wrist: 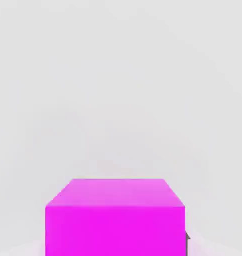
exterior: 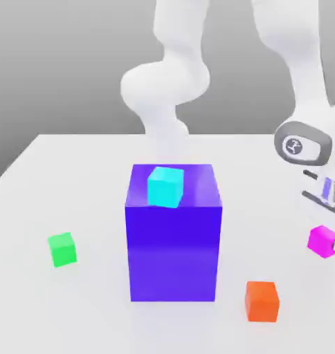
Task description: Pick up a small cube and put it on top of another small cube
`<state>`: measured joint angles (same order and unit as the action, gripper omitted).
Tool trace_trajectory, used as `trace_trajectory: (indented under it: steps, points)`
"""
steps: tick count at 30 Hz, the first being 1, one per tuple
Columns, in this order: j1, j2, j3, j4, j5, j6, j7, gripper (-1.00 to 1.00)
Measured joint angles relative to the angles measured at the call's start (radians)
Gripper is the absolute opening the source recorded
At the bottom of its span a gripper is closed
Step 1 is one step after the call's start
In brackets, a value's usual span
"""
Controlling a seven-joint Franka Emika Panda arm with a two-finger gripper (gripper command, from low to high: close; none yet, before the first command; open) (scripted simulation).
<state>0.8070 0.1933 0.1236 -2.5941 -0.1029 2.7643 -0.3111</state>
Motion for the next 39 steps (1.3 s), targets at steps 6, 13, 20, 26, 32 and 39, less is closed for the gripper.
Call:
trace_trajectory:
  steps: [6, 13, 20, 26, 32, 39]
  points:
    - [0.031, -0.035, -0.076, 0.050, -0.182, -0.129, 0.055, -1.00]
    - [-0.010, -0.091, -0.176, 0.091, -0.440, -0.262, 0.113, -1.00]
    - [-0.094, -0.147, -0.245, 0.131, -0.719, -0.391, 0.185, -1.00]
    - [-0.167, -0.214, -0.330, 0.146, -0.957, -0.484, 0.215, -1.00]
    - [-0.404, -0.315, -0.480, 0.081, -1.025, -0.467, 0.079, -1.00]
    - [-0.559, -0.424, -0.760, -0.076, -0.825, -0.326, -0.268, -1.00]
